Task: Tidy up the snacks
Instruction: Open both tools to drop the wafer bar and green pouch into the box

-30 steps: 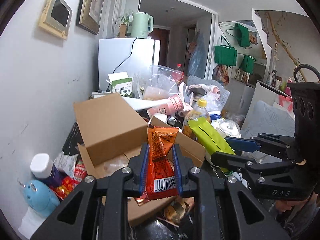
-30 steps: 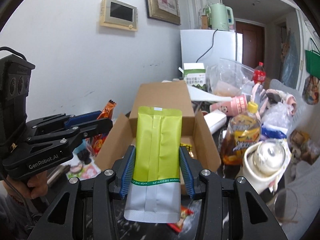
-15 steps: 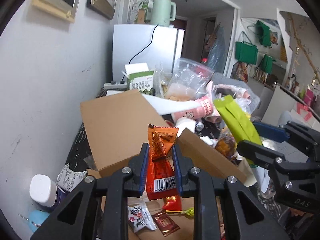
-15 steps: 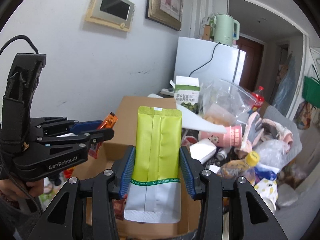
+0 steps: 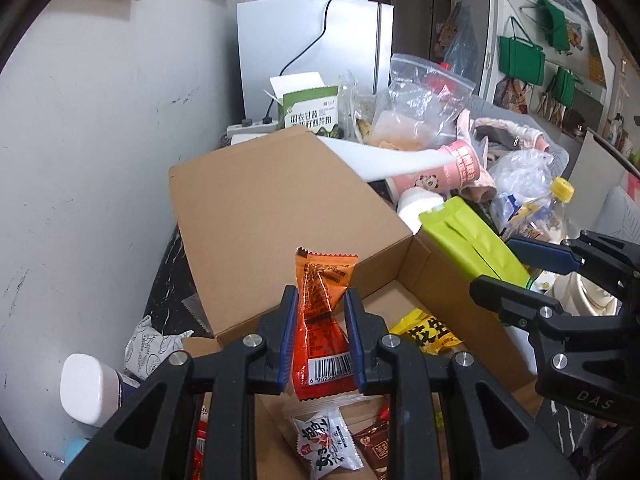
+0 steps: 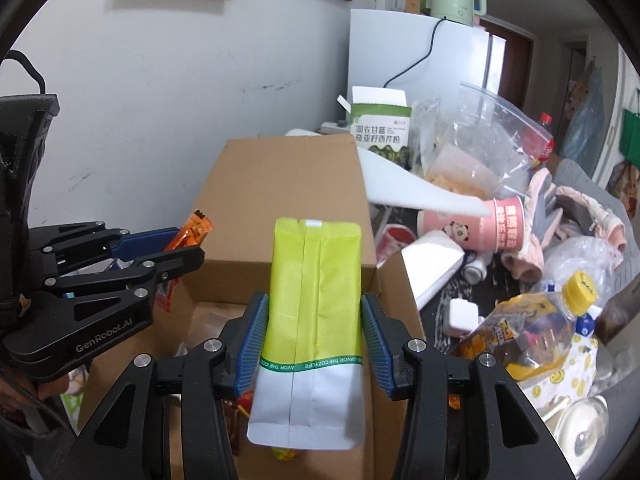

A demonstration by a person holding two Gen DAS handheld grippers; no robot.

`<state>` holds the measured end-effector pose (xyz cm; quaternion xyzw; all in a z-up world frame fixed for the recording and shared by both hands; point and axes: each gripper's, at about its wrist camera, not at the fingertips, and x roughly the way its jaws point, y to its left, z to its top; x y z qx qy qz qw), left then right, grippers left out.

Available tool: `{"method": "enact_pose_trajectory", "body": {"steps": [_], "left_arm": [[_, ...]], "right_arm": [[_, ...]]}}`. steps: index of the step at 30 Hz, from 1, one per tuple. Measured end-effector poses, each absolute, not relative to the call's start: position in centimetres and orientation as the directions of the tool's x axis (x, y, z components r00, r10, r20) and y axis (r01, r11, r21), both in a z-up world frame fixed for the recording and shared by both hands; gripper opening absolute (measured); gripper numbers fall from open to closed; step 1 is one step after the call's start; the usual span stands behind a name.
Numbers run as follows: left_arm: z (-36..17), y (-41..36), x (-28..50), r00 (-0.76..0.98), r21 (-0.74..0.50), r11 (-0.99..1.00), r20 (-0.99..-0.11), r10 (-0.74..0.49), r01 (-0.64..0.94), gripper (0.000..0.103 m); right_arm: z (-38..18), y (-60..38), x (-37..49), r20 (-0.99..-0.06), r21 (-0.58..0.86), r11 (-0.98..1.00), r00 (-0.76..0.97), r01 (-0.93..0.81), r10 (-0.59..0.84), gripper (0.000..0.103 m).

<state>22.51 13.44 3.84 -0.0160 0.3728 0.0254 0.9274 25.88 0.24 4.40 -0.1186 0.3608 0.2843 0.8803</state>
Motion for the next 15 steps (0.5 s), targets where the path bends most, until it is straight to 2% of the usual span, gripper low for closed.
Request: {"method": "enact_pose_trajectory", "body": {"steps": [7, 10, 15], "left_arm": [[3.4, 12.8, 22.8, 0.698, 0.02, 0.998, -0.714, 0.05, -0.051, 0.023], [3.5, 12.5, 22.8, 0.687, 0.021, 0.998, -0.725, 0.05, -0.051, 0.024], [3.9, 12.1, 22.8, 0.674, 0.023, 0.998, -0.736, 0.055, -0.057, 0.024]], "right_arm": [[3.7, -0.3, 26.6, -0.729, 0.007, 0.827, 0.563, -0.562, 0.389, 0.048], [3.6, -0.7, 26.7, -0.744, 0.026, 0.833, 0.545, -0.553, 0.386, 0.054], [4.2, -1.4, 26.3, -0.743, 0.025, 0.838, 0.551, -0.545, 0.38, 0.054]]}}
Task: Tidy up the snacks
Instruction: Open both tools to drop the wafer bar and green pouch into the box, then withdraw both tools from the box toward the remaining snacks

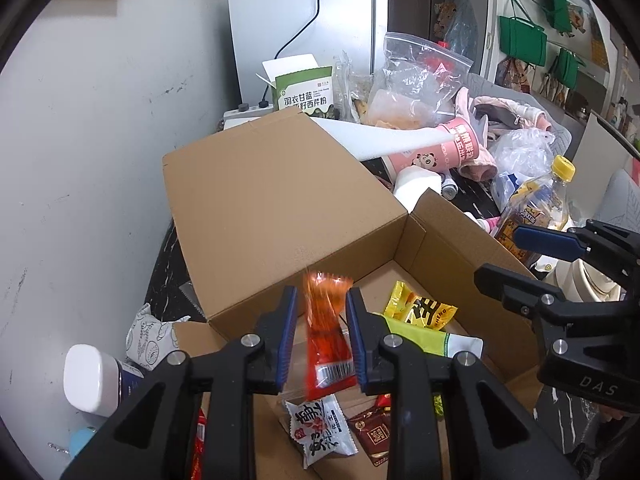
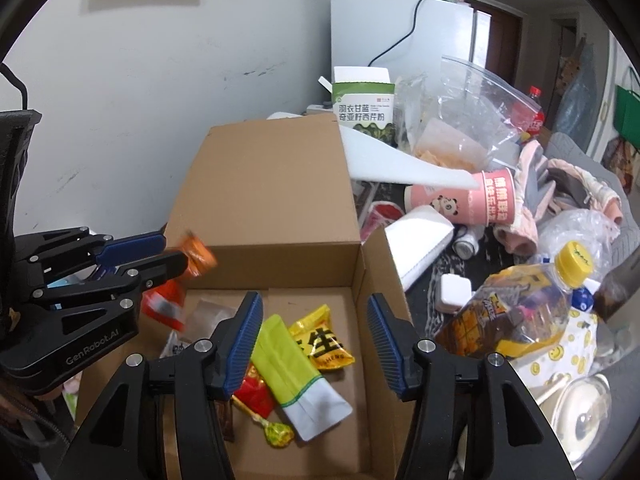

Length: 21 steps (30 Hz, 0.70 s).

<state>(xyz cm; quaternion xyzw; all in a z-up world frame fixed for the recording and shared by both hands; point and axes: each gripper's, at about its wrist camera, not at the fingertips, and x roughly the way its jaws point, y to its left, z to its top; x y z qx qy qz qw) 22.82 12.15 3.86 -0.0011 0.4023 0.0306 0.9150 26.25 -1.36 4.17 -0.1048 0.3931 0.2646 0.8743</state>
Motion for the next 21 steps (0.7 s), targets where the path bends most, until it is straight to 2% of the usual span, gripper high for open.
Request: {"method": "enact_pose_trajectory", "body": {"steps": [8, 13, 18, 21], "left_arm": [[5.9, 11.3, 21.7, 0.692, 0.014, 0.998, -0.72, 0.051, -0.06, 0.024], [8.2, 10.6, 20.2, 0.731, 0.009, 0.999, -0.681, 0.04, -0.047, 0.024], [10.4, 9.7, 18.5, 0.765, 0.005, 1.0, -0.644, 0.022, -0.025, 0.024], [11.7, 9.1, 17.2, 0.788, 0.002, 1.0, -0.616, 0.003, -0.003, 0.024]], "right_arm": [[6.9, -2.3, 24.5, -0.715, -0.004, 0.841, 0.59, -0.54, 0.375, 0.06], [9.0, -3.1, 22.9, -0.681, -0.015, 0.841, 0.622, -0.54, 0.387, 0.068], [11.0, -4.2, 21.0, -0.651, -0.036, 0.841, 0.651, -0.54, 0.39, 0.068], [12.1, -5.0, 19.7, -0.631, -0.037, 0.841, 0.665, -0.54, 0.4, 0.073]]}}
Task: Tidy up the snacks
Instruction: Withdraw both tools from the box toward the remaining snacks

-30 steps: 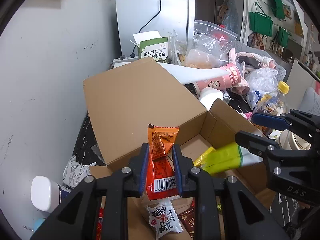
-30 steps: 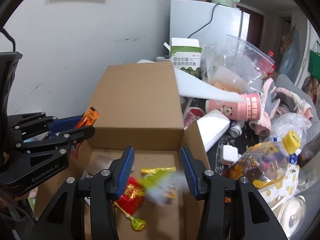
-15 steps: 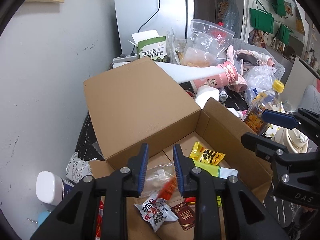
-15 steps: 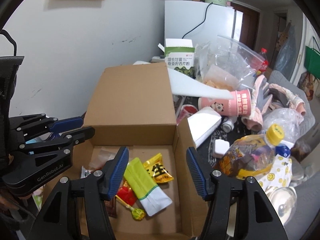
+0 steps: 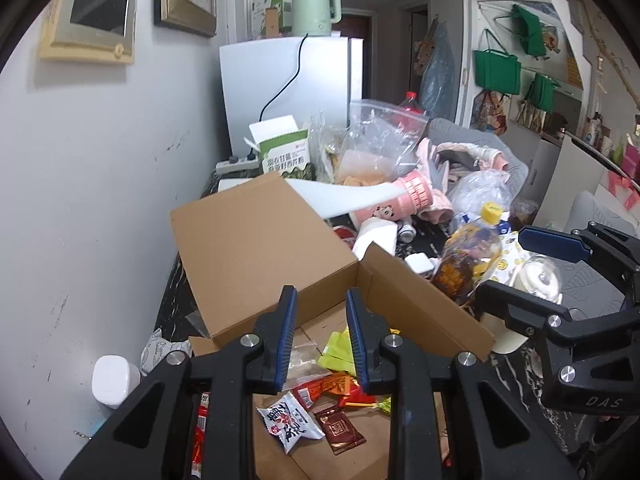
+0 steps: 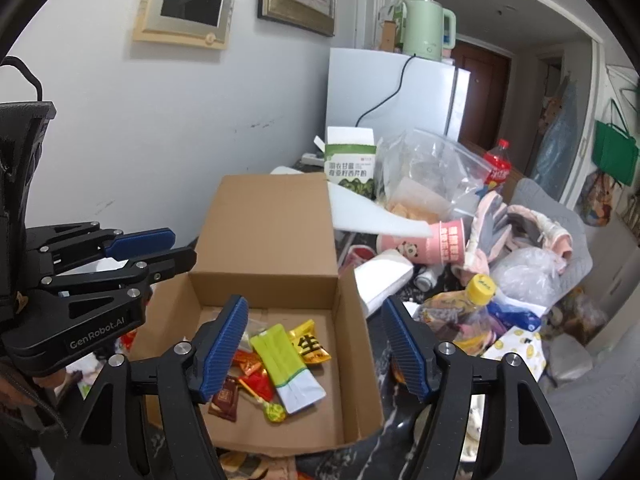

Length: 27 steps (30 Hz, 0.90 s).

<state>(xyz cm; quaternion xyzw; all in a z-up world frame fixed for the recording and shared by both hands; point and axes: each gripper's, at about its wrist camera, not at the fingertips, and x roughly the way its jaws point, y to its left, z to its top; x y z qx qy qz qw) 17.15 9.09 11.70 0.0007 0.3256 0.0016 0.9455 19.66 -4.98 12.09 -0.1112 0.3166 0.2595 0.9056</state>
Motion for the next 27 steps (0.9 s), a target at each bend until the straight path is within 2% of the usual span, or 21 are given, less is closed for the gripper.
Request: {"method": "enact_pose_trajectory", "body": {"steps": [11, 19, 21, 23, 25, 27], "left_arm": [[14.6, 7.0, 11.6, 0.847, -0.008, 0.999, -0.53, -0.04, 0.042, 0.025], [15.1, 5.2, 7.6, 0.863, 0.012, 0.995, -0.499, -0.076, 0.094, 0.026], [14.8, 4.9, 6.7, 0.867, 0.024, 0.995, -0.492, -0.073, 0.098, 0.036], [14.4, 4.5, 5.8, 0.877, 0.03, 0.995, -0.476, -0.07, 0.097, 0.068], [14.0, 4.1, 4.4, 0.896, 0.05, 0.995, -0.44, -0.058, 0.089, 0.079], [13.6, 3.4, 3.3, 0.908, 0.084, 0.993, -0.416, -0.041, 0.083, 0.08]], "right_arm": [[15.3, -7.9, 13.4, -0.55, -0.078, 0.852, 0.735, -0.518, 0.397, 0.085], [15.3, -9.2, 9.3, -0.52, -0.11, 0.85, 0.759, -0.516, 0.393, 0.088], [14.9, -9.7, 8.4, -0.521, -0.109, 0.855, 0.762, -0.507, 0.386, 0.088], [14.3, -10.2, 7.3, -0.523, -0.104, 0.859, 0.762, -0.502, 0.382, 0.088], [13.5, -10.7, 6.7, -0.529, -0.097, 0.865, 0.761, -0.493, 0.375, 0.088], [12.5, -11.1, 6.2, -0.542, -0.09, 0.87, 0.757, -0.485, 0.366, 0.088]]}}
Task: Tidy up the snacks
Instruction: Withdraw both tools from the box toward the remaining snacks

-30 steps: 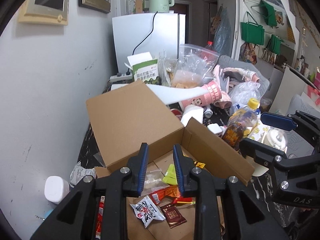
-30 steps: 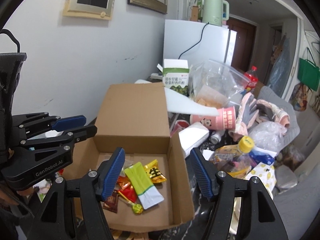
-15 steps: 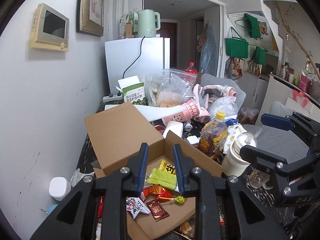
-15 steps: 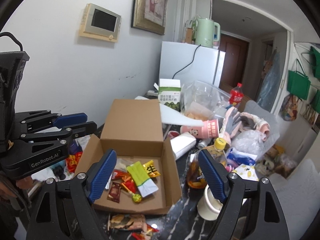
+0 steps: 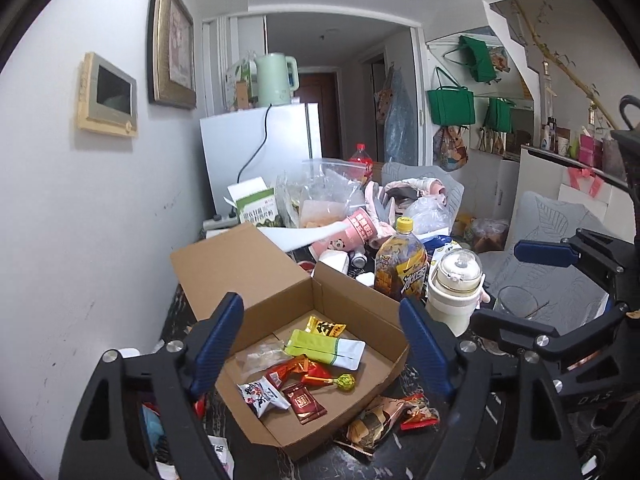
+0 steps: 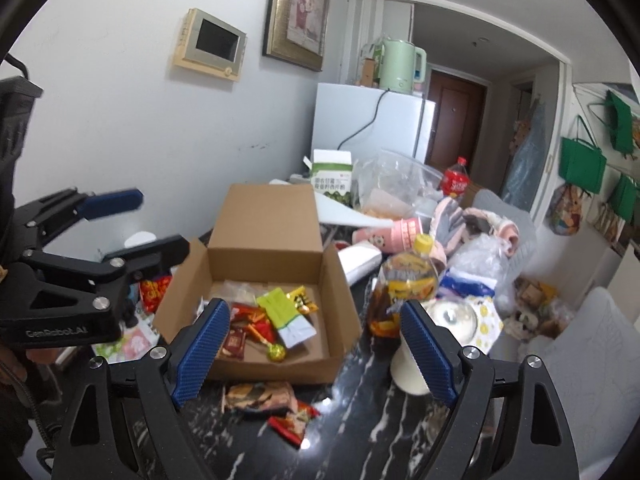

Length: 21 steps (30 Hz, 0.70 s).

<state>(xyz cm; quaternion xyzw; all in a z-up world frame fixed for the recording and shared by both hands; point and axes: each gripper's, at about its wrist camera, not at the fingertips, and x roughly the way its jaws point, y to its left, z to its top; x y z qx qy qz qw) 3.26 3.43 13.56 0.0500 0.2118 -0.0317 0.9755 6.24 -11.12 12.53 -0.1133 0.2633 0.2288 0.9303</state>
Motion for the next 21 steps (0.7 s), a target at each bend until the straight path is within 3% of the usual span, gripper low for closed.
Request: {"method": "enact_pose_trajectory", "body": {"steps": [21], "left_arm": [[5.1, 0.5, 0.7, 0.792, -0.035, 0.982, -0.586, -0.171, 0.186, 0.08]], "right_arm": [[3.9, -13.7, 2.3, -0.663, -0.026, 0.902, 0.683, -0.431, 0.308, 0.088]]}}
